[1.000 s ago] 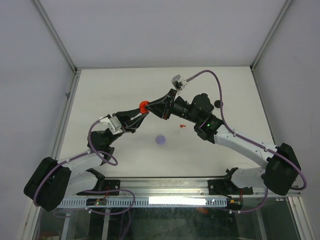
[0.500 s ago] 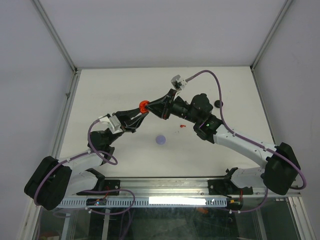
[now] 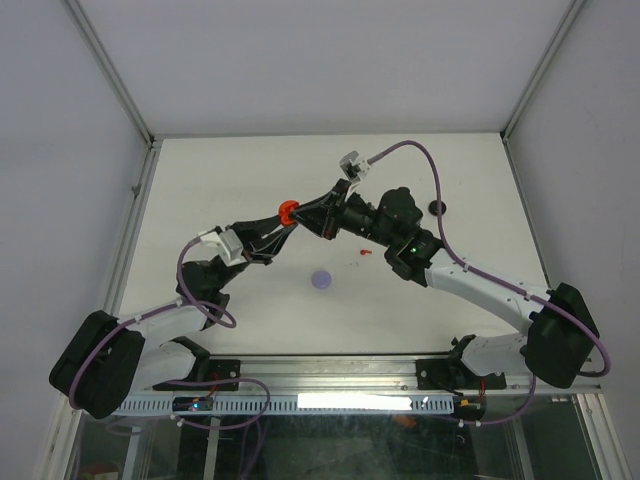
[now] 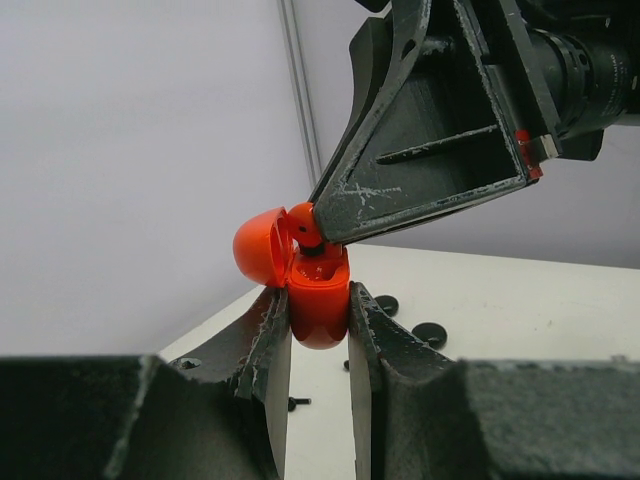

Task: Insert the wireless bluetooth earbuds into the charging case
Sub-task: Place the earbud in the charging case.

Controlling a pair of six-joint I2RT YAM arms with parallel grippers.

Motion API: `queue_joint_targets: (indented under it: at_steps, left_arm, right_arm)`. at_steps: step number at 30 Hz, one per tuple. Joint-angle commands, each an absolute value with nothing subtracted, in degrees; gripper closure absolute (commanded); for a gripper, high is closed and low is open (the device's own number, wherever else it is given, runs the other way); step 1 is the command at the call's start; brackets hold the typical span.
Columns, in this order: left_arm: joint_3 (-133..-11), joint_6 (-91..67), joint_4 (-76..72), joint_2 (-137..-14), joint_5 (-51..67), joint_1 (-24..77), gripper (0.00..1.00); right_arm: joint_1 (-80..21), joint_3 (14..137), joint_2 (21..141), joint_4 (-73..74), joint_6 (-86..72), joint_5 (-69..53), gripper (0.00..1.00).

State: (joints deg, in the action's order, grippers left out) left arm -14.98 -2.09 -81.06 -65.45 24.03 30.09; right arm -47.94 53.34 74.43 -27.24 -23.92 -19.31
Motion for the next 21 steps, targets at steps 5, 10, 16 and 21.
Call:
queue_joint_targets:
  at_steps: [5, 10, 16, 21]
  left_arm:
    - [-15.55, -0.62, -81.06, -63.18, 20.71, 30.88, 0.97]
    - [-14.30, -0.88, -80.19, -62.27, 20.07, 30.89, 0.97]
    - [-13.55, -0.73, -78.52, -61.00, 20.08, 30.94, 0.97]
    - [-13.27, -0.28, -75.10, -59.77, 19.99, 30.92, 0.97]
  right_arm:
    - [-48.52, 56.81, 71.61, -20.99, -19.07, -14.62, 0.58]
    - [-48.49, 58.48, 71.00, -16.95, -17.51, -12.59, 0.47]
    - [-48.49, 60.46, 70.25, -11.96, -15.56, -10.30, 0.46]
    - [-48.52, 63.82, 70.57, -6.30, -11.94, -9.73, 0.38]
